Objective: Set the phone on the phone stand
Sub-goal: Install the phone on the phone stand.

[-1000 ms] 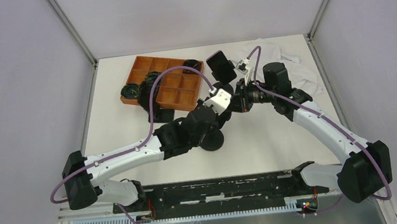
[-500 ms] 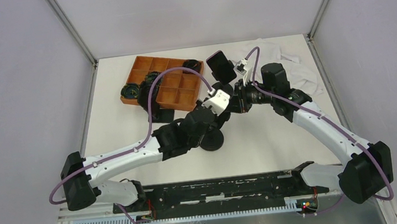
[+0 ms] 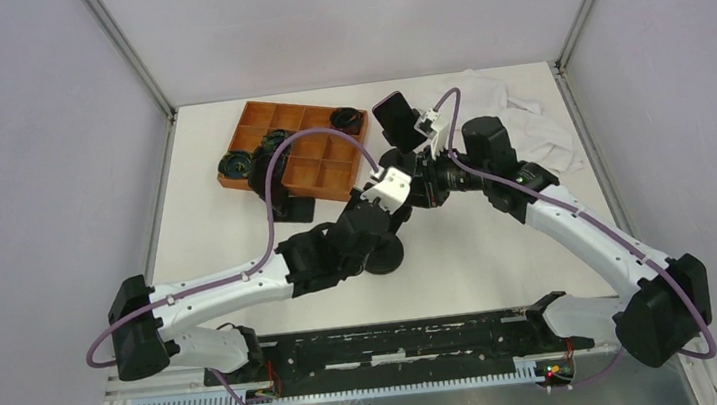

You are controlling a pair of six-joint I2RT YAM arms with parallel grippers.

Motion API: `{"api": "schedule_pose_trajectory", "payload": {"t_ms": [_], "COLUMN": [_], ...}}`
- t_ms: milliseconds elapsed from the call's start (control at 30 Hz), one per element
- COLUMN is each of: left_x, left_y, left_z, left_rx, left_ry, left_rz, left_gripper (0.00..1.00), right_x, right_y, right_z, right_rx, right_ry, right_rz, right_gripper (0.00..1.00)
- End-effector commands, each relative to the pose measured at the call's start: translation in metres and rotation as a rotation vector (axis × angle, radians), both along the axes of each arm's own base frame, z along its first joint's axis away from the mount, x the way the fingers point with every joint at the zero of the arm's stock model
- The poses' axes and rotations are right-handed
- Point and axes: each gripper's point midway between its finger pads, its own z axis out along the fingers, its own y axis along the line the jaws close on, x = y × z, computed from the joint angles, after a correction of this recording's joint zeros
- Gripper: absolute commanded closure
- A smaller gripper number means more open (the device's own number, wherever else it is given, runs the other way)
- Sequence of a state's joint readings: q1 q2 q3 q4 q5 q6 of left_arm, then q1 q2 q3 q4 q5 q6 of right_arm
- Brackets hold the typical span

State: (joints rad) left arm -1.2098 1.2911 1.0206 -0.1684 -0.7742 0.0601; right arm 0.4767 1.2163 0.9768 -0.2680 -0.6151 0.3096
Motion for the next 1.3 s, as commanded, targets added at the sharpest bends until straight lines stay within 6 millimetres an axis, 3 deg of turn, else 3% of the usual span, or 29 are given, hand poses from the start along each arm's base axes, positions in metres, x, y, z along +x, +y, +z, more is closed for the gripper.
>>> {"api": "schedule_pose_trajectory", "payload": {"t_ms": [0,467,933,1000,1067,1267], "left_x": [-0.039,-0.055,-0.061,-0.062,-0.061,-0.061], "left_y": [-0.03,-0.022,-0.02,-0.021,-0.019,-0.024], "left_z": [0.06,0.087,0.096,0.097,0.099,0.096], "left_rx": [-0.253,-0.354,-0.398,-0.405,-0.408,-0.4], "left_ry": [-0.043,-0.059,-0.052,-0.05,-0.047,-0.012], "left_rz": [-0.106,-0.22,-0.251,-0.253,-0.24,-0.228], "left_gripper": [0.98,0.98,0.98,0.97,0.89,0.88], "right_x": [0.102,0.1,0.099,0.098,0.099,0.101], "right_y": [-0.107,-0.116,-0.118,-0.117,-0.118,-0.117], "right_z": [-0.037,-0.041,-0.035,-0.038,-0.039,-0.038], "right_rx": [-0.346,-0.354,-0.352,-0.357,-0.357,-0.359], "right_ry": [-0.148,-0.145,-0.15,-0.148,-0.147,-0.156], "right_rz": [-0.642,-0.698,-0.719,-0.716,-0.717,-0.721], "right_gripper": [1.0,1.0,1.0,1.0,1.0,1.0]}}
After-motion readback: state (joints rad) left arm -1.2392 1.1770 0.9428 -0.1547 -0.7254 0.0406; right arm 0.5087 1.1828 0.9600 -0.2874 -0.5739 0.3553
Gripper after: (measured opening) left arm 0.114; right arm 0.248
